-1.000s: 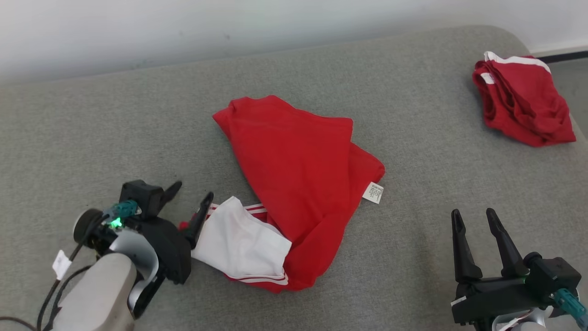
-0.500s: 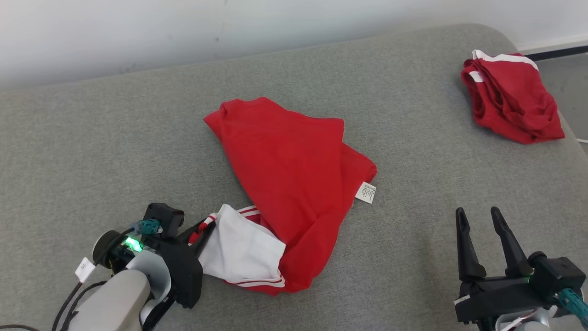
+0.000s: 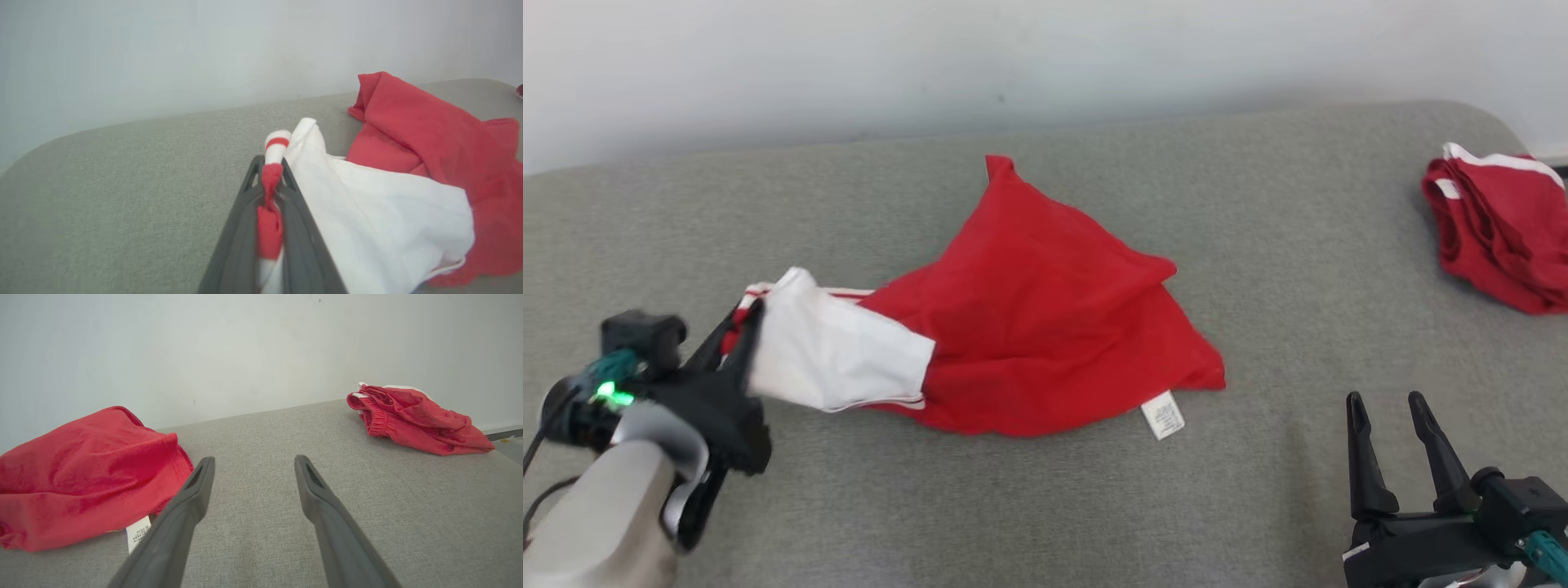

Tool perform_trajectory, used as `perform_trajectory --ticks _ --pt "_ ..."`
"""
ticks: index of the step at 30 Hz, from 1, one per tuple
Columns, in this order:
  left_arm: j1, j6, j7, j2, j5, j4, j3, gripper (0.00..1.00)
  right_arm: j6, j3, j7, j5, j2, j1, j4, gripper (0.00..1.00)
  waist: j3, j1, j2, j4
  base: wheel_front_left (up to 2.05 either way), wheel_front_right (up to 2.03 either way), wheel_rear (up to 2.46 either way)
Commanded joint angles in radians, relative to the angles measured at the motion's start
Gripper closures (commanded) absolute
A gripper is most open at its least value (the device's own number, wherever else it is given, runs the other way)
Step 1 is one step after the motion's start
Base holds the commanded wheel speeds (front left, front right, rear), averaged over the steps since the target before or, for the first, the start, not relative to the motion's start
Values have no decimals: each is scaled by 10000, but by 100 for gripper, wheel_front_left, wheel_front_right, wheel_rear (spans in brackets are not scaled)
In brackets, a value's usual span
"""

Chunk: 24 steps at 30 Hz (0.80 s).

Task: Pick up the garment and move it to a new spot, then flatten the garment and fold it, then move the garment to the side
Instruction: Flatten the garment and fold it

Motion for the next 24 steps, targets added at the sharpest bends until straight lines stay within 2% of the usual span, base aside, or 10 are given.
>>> perform_trajectory --ticks 1,7,11,12,13,16,19,24 --pt "539 108 -25 162 24 -240 293 100 5 -28 -3 -78 1 115 61 0 -321 0 0 401 0 0 0" --pt "1964 326 -29 403 85 -625 1214 100 5 -19 -3 -124 68 147 273 0 -468 0 0 420 0 0 0" --pt "2786 513 -29 101 310 -957 1742 100 5 16 -3 -91 39 194 445 0 -663 0 0 398 0 0 0" --pt "2885 574 -30 46 462 -1171 1932 28 5 22 -3 -74 20 200 447 0 -722 0 0 416 0 0 0" --pt "3039 627 -30 -33 609 -1363 2135 0 5 18 -3 -66 -1 212 445 0 -799 0 0 447 0 0 0" --pt "3509 802 -24 -297 1134 -2145 2822 0 5 21 -3 -62 -81 279 422 0 -1029 0 0 569 0 0 0" --pt "4290 932 -25 -689 1938 -3472 4034 0 5 119 -2 -21 -143 374 318 0 -1359 0 0 750 0 0 0" --pt "5684 911 -25 -1248 2923 -5024 5260 0 5 255 -3 0 -105 481 162 0 -1507 0 0 892 0 0 0"
